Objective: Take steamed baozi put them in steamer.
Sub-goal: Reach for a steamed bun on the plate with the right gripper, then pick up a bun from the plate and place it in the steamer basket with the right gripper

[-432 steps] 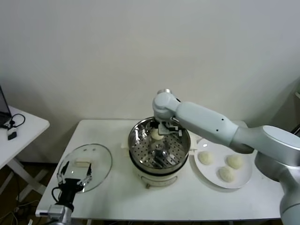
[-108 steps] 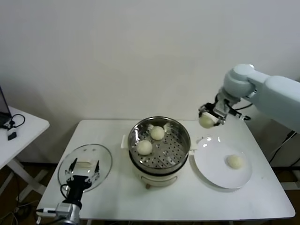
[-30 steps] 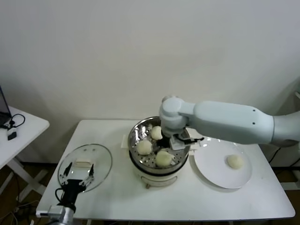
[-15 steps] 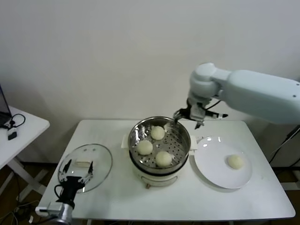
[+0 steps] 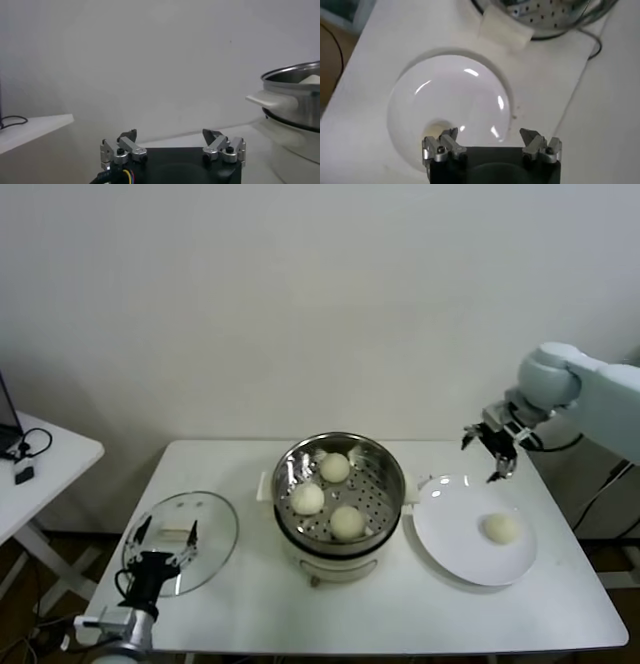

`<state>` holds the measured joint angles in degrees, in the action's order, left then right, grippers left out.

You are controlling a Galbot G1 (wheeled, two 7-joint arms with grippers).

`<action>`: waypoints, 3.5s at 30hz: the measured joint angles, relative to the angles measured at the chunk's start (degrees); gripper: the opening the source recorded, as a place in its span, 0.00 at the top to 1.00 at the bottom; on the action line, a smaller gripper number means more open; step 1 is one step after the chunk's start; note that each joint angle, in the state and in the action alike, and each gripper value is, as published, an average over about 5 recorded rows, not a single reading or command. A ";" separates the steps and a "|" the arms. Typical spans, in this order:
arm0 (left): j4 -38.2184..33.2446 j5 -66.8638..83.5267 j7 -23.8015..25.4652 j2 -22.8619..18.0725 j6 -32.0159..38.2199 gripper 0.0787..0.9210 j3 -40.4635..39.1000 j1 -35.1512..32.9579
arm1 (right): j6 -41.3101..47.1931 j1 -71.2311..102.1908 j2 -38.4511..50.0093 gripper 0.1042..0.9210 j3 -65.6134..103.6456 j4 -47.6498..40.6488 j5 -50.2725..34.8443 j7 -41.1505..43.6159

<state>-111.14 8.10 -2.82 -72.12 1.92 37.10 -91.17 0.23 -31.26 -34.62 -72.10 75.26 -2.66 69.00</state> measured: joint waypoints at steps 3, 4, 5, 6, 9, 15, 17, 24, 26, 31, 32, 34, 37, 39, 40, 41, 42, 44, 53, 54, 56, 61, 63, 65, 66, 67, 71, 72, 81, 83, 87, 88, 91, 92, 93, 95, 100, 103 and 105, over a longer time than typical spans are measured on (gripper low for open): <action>-0.15 -0.32 -0.20 -0.17 -0.33 0.12 0.32 -0.05 | 0.21 5.13 0.74 0.12 3.95 -2.40 3.20 0.71; -0.20 -0.41 -0.24 -0.26 -0.40 0.12 0.46 -0.10 | 0.18 6.69 0.85 0.12 5.14 -3.22 4.22 0.90; -0.24 -0.48 -0.27 -0.36 -0.45 0.12 0.60 -0.17 | 0.16 8.20 0.93 0.12 6.24 -4.04 5.15 1.07; -0.27 -0.55 -0.29 -0.46 -0.49 0.12 0.73 -0.26 | 0.13 9.62 0.98 0.12 7.26 -4.86 5.99 1.21; -0.30 -0.74 -0.32 -0.79 -0.52 0.12 1.08 -0.55 | 0.01 13.35 0.96 0.12 9.99 -7.22 7.97 1.42; -0.52 -0.93 -0.33 -1.11 -0.65 0.12 1.81 -0.84 | -0.17 19.64 -0.03 0.12 14.97 -12.02 9.53 1.16; -0.65 -0.93 -0.33 -0.99 -0.70 0.12 2.10 -0.94 | -0.22 21.51 -0.54 0.12 16.52 -13.42 9.80 1.04; -0.73 -0.95 -0.32 -0.73 -0.73 0.12 2.59 -1.36 | -0.57 26.42 -2.50 0.12 21.10 -17.52 11.06 0.40; -0.73 -0.99 -0.28 -0.80 -0.72 0.12 2.54 -1.39 | -0.66 27.28 -3.05 0.12 21.99 -18.44 11.36 0.23; -0.73 -1.15 -0.22 -1.01 -0.73 0.12 2.46 -1.28 | -0.87 29.04 -4.33 0.12 23.34 -20.40 11.93 0.09; -0.71 -1.18 -0.22 -1.04 -0.74 0.12 2.48 -1.21 | -0.93 29.35 -4.56 0.12 23.55 -20.74 12.02 0.07; -0.65 -1.21 -0.22 -1.07 -0.76 0.12 2.52 -1.07 | -1.02 29.87 -4.98 0.12 23.97 -21.39 12.17 0.03; -0.53 -1.26 -0.22 -1.09 -0.79 0.12 2.54 -0.95 | -1.17 30.45 -5.59 0.12 24.58 -22.27 12.36 -0.11; -0.46 -1.28 -0.22 -1.11 -0.80 0.12 2.53 -0.93 | -1.31 30.73 -5.96 0.12 24.91 -22.78 12.55 -0.18; -0.42 -1.29 -0.22 -1.13 -0.80 0.12 2.53 -0.92 | -1.37 30.87 -6.10 0.12 25.03 -22.99 12.64 -0.19; -0.38 -1.29 -0.22 -1.15 -0.80 0.12 2.52 -0.90 | -1.41 31.03 -6.23 0.12 25.13 -23.19 12.73 -0.19; -0.34 -1.30 -0.22 -1.18 -0.79 0.12 2.52 -0.89 | -1.45 31.19 -6.33 0.12 25.22 -23.37 12.81 -0.19; -0.28 -1.33 -0.22 -1.23 -0.79 0.12 2.51 -0.88 | -1.47 31.54 -6.51 0.12 25.45 -23.70 12.98 -0.19; -0.35 -1.44 -0.22 -1.25 -0.78 0.12 2.34 -0.78 | -1.73 32.27 -6.84 0.22 26.46 -24.76 13.58 -0.21; -0.37 -1.46 -0.22 -1.25 -0.78 0.12 2.32 -0.78 | -1.75 32.26 -6.86 0.22 26.52 -24.83 13.58 -0.22; -0.44 -1.51 -0.22 -1.29 -0.78 0.12 2.29 -0.79 | -1.76 32.18 -6.89 0.23 26.60 -24.96 13.54 -0.25; -0.62 -1.65 -0.22 -1.47 -0.77 0.12 2.25 -0.96 | -1.50 31.67 -6.62 0.23 26.45 -24.90 12.78 -0.37; -0.66 -1.67 -0.22 -1.52 -0.74 0.12 2.26 -1.00 | -1.27 31.28 -6.37 0.23 26.11 -24.69 12.08 -0.43; -0.71 -1.69 -0.22 -1.57 -0.69 0.12 2.26 -1.00 | -0.90 30.68 -6.08 0.23 25.47 -24.40 10.98 -0.50; -0.76 -1.69 -0.21 -1.60 -0.67 0.12 2.25 -1.00 | -0.64 30.27 -5.91 0.23 25.03 -24.21 10.24 -0.53; -0.82 -1.70 -0.20 -1.65 -0.65 0.12 2.24 -0.99 | -0.34 29.79 -5.73 0.23 24.53 -24.01 9.39 -0.56; -1.09 -1.71 -0.15 -1.83 -0.52 0.12 2.04 -1.02 | 1.12 27.09 -4.99 0.23 21.97 -22.95 5.39 -0.65; -1.15 -1.70 -0.14 -1.85 -0.47 0.12 1.99 -1.04 | 1.53 26.11 -4.85 0.23 21.09 -22.60 4.27 -0.69; -2.08 -0.99 -0.15 -1.78 -0.43 0.12 1.37 -0.91 | 5.70 10.64 -5.83 0.23 6.67 -18.33 -9.19 -0.87; -2.42 -0.63 -0.20 -1.59 -0.61 0.12 1.01 -0.84 | 6.56 6.04 -6.79 0.23 2.35 -17.34 -12.99 -0.86; -3.13 -0.23 -0.30 -1.18 -1.03 0.12 -0.01 -0.42 | 8.18 -2.69 -9.40 0.23 -6.04 -15.43 -20.71 -1.09; -3.31 -0.20 -0.34 -1.12 -1.14 0.12 -0.33 -0.28 | 8.58 -4.66 -10.14 0.23 -7.95 -14.96 -22.58 -1.22; -3.88 -0.29 -0.44 -1.10 -1.31 0.12 -1.37 0.13 | 9.72 -9.81 -12.49 0.23 -13.00 -13.67 -27.80 -1.72; -4.08 -0.38 -0.46 -1.15 -1.32 0.12 -1.74 0.22 | 10.05 -11.21 -13.31 0.23 -14.42 -13.31 -29.36 -1.90; -4.26 -0.50 -0.48 -1.20 -1.33 0.12 -2.11 0.28 | 10.36 -12.46 -14.16 0.23 -15.72 -13.00 -30.88 -2.09; -4.64 -0.81 -0.53 -1.27 -1.34 0.12 -2.85 0.28 | 10.89 -14.48 -15.89 0.23 -17.92 -12.56 -33.63 -2.46; -5.69 -1.86 -0.61 -1.13 -1.46 0.12 -4.71 0.39 | 12.10 -17.43 -20.47 0.23 -21.53 -12.03 -38.78 -3.43; -5.94 -2.63 -0.68 -1.10 -1.55 0.12 -5.72 0.68 | 12.78 -17.97 -23.28 0.23 -22.65 -11.75 -40.89 -4.11; -5.94 -3.03 -0.70 -1.12 -1.57 0.12 -6.19 0.76 | 13.22 -17.98 -25.12 0.23 -23.13 -11.51 -42.10 -4.60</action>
<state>-117.09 5.07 -3.52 -73.24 0.36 30.91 -90.41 13.46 -49.24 -59.74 -95.23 63.75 -44.76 64.41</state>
